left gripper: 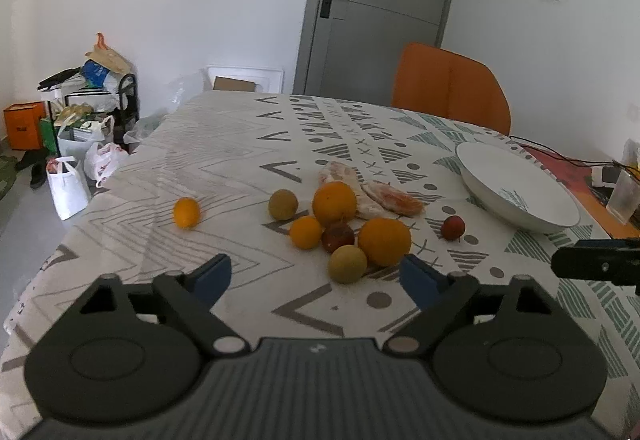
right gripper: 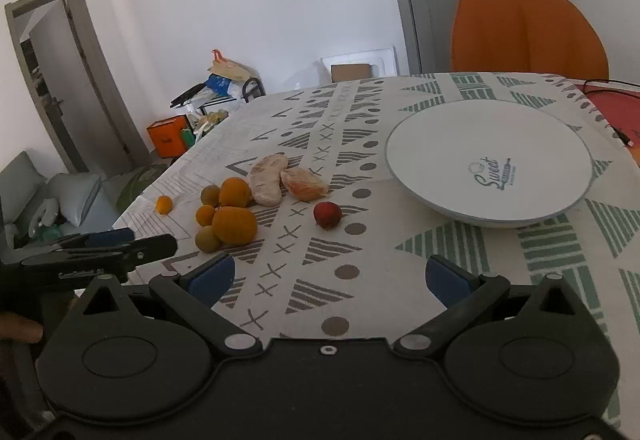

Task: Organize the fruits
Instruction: 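Grasp the yellow-green fruit with the left gripper while the right gripper grasps an orange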

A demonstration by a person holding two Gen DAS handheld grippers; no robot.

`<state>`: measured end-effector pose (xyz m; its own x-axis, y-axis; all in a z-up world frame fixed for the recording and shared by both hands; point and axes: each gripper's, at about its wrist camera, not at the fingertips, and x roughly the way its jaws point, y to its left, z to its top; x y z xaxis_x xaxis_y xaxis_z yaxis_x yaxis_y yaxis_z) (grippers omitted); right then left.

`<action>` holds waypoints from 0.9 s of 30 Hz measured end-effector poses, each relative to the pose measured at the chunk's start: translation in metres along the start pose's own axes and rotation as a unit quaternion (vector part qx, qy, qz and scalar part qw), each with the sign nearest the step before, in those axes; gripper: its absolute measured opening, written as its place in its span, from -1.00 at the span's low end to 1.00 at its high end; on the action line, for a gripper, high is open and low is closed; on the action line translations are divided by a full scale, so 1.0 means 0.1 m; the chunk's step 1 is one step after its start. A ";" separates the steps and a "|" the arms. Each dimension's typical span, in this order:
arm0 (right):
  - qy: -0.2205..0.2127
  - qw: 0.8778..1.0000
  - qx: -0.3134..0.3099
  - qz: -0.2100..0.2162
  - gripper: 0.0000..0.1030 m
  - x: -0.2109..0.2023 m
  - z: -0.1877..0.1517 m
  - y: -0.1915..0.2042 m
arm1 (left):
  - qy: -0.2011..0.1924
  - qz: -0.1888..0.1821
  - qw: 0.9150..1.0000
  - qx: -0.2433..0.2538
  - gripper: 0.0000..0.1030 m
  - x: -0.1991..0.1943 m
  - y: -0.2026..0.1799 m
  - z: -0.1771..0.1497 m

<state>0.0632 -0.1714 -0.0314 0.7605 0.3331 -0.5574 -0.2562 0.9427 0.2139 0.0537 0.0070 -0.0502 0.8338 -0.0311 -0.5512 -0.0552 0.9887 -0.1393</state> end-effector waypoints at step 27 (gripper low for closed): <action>0.023 0.999 0.015 0.046 0.70 0.57 0.07 0.16 | 0.017 -0.040 0.999 -0.020 -0.53 0.36 0.03 0.00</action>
<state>0.1070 -0.1374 -0.0542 0.7066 0.4196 -0.5698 -0.3058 0.9072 0.2888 0.0835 0.0091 -0.0709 0.8177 -0.1146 -0.5642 -0.0119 0.9764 -0.2155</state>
